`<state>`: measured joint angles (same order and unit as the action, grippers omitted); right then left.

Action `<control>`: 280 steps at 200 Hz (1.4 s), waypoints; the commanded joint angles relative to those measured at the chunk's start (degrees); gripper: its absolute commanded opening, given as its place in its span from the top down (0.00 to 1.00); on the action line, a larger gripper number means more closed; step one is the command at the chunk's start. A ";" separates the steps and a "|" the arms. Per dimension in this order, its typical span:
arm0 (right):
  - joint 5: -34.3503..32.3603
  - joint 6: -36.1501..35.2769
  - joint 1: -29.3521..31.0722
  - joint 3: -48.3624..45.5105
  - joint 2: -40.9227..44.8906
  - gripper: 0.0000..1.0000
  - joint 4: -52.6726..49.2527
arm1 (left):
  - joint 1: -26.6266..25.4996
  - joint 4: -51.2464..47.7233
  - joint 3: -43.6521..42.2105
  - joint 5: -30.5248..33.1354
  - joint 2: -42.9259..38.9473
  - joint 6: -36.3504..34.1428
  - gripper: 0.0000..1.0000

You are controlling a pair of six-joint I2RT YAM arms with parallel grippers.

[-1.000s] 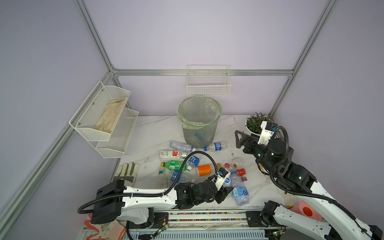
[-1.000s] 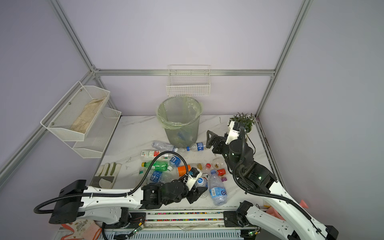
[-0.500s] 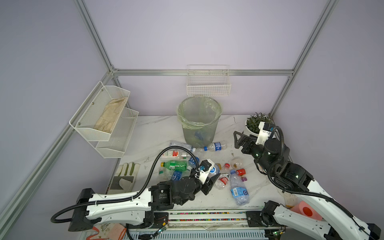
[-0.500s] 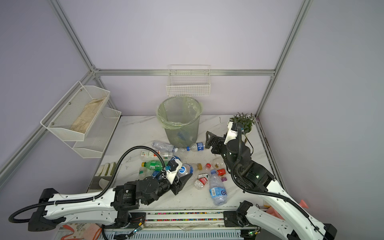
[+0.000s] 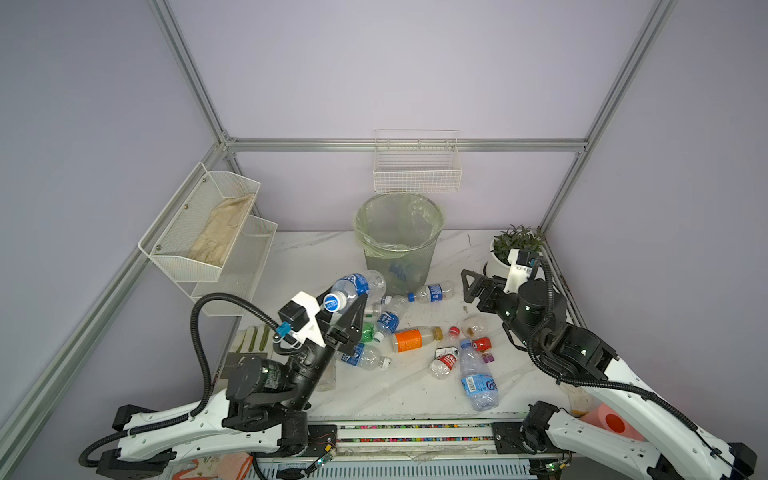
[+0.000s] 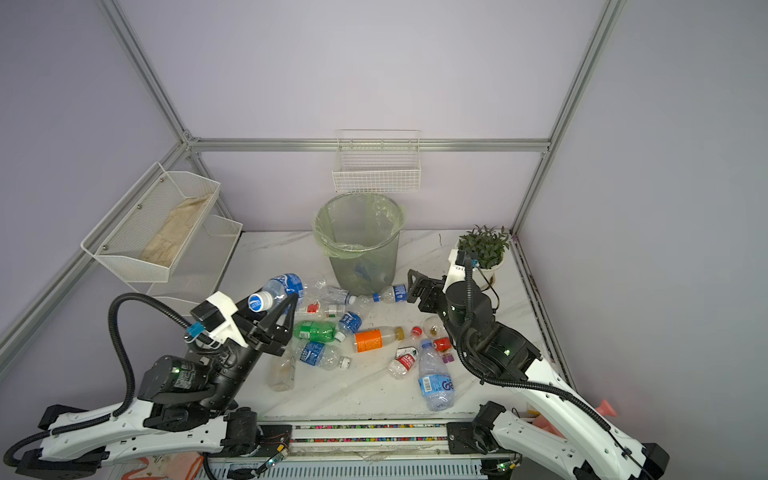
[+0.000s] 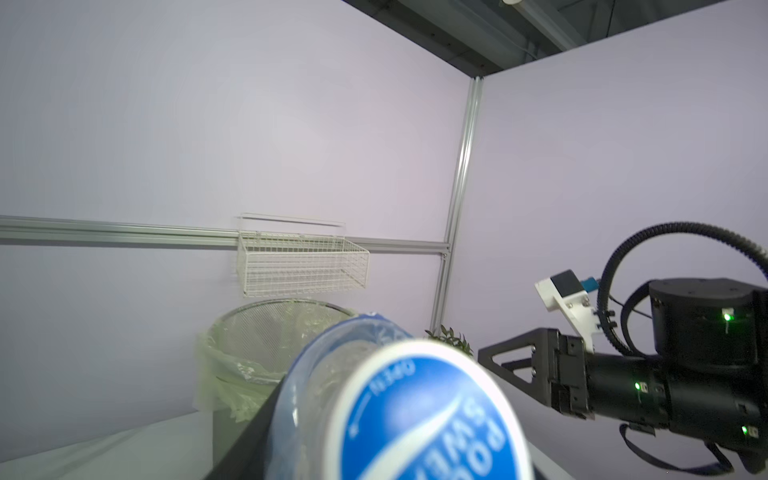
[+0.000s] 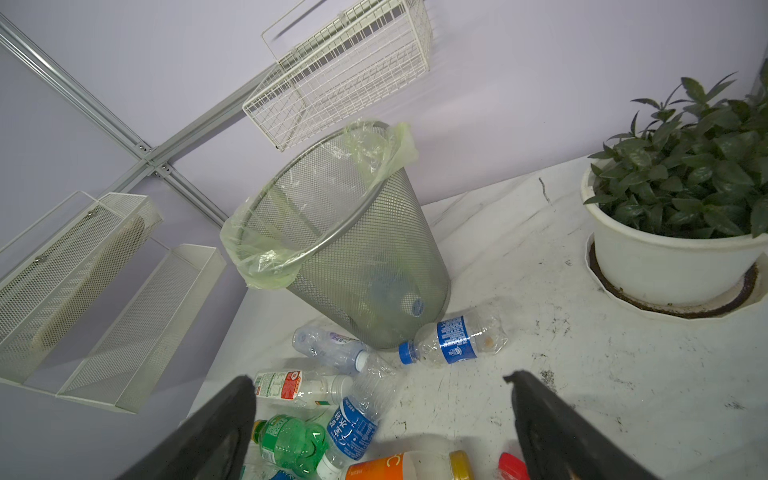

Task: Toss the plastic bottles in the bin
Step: 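Lift the Pocari Sweat bottle with the left gripper over the wastebasket, then open the left gripper to drop the bottle into the wastebasket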

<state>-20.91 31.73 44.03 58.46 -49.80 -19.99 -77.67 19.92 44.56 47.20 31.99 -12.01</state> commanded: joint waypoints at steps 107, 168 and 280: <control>5.43 3.40 -0.21 -0.64 -0.35 0.03 1.82 | 13.47 -0.34 20.35 -13.60 15.04 -11.35 0.69; 5.35 4.13 -0.22 -0.80 2.44 0.03 0.11 | 30.94 -11.48 33.90 -28.78 28.96 2.55 0.69; 6.29 2.86 -0.23 -0.51 7.50 0.05 -3.48 | 46.76 -36.08 57.01 -42.10 52.87 16.48 0.00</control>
<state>-14.09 35.24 44.03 57.25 -44.42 -21.08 -28.12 -11.20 93.43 7.42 91.00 4.34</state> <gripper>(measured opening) 0.955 0.996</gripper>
